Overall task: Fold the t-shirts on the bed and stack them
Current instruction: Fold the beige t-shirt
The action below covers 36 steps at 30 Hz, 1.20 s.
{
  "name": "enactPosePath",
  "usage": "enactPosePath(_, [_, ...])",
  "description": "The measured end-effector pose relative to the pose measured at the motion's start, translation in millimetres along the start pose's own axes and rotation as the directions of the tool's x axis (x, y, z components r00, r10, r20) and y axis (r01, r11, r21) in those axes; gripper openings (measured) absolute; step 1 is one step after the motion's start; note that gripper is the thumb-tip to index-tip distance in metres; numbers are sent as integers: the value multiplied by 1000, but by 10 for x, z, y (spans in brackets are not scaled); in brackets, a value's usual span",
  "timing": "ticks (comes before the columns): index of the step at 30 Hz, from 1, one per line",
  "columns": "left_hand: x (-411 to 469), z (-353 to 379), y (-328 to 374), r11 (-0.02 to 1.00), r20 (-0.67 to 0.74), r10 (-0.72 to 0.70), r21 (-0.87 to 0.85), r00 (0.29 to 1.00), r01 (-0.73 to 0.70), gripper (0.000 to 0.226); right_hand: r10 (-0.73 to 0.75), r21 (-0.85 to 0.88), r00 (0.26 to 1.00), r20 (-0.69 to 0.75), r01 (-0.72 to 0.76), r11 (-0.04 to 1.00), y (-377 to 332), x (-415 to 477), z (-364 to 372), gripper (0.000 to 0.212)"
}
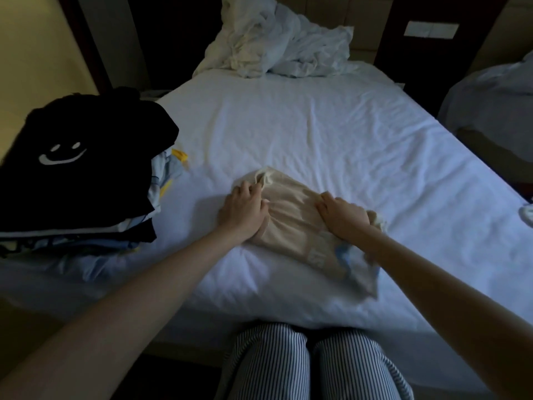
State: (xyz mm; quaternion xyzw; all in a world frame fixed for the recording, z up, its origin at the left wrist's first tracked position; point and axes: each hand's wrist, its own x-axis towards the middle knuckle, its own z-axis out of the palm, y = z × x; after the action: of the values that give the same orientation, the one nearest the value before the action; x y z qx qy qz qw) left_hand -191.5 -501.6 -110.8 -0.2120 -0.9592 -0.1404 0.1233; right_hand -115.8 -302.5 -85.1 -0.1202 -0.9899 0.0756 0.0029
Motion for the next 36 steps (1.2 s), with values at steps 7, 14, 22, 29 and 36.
enactPosePath(7, [349, -220, -22, 932, 210, 356, -3, 911, -363, 36, 30, 149, 982, 187, -59, 987, -158, -839, -35, 48])
enactPosePath(14, [-578, -360, 27, 928, 11, -264, -269, 965, 257, 55, 220, 430, 975, -17, -191, 882, -229, -641, -32, 58])
enactPosePath(22, [-923, -424, 249, 378, 424, -376, -742, 824, 554, 59, 313, 529, 940, 133, -334, 780, -289, -641, -40, 57])
enactPosePath(29, [-886, -441, 334, 114, 536, -331, -795, 777, 596, 39, 212, 856, 946, 246, -315, 410, -237, -755, -97, 40])
enactPosePath(36, [-970, -353, 133, 240, 435, -249, -838, 865, 490, 47, 61, 957, 971, 232, -239, 166, -240, -890, -103, 35])
